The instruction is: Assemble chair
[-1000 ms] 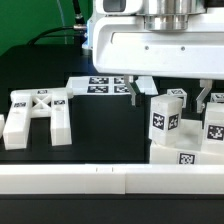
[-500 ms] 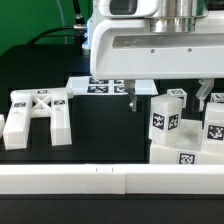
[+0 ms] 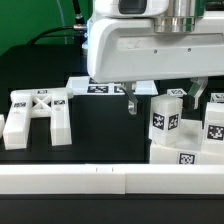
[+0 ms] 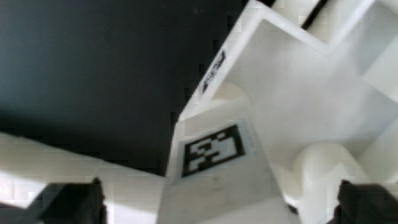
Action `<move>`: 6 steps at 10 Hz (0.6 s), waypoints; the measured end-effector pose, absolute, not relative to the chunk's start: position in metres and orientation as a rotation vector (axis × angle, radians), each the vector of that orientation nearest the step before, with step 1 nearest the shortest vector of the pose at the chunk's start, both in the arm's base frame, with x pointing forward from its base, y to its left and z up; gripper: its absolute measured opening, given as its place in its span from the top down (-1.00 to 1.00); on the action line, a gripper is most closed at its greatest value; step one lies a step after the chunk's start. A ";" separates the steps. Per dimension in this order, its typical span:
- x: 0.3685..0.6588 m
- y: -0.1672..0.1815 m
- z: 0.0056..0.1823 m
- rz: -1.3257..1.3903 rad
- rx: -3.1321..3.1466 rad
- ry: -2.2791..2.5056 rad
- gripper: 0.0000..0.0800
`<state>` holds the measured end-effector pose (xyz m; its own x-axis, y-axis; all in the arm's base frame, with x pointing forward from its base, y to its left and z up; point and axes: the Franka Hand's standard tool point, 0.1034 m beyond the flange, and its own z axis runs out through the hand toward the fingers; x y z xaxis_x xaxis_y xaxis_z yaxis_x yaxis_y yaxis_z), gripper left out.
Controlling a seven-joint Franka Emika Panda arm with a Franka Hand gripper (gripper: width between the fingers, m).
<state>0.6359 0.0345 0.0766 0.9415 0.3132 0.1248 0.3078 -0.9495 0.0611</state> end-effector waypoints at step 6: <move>0.636 0.034 0.075 0.207 3.076 0.392 0.28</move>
Offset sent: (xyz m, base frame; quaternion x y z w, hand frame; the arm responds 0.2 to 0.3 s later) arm 0.0000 0.0000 0.0000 0.0000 0.0000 0.0650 0.9979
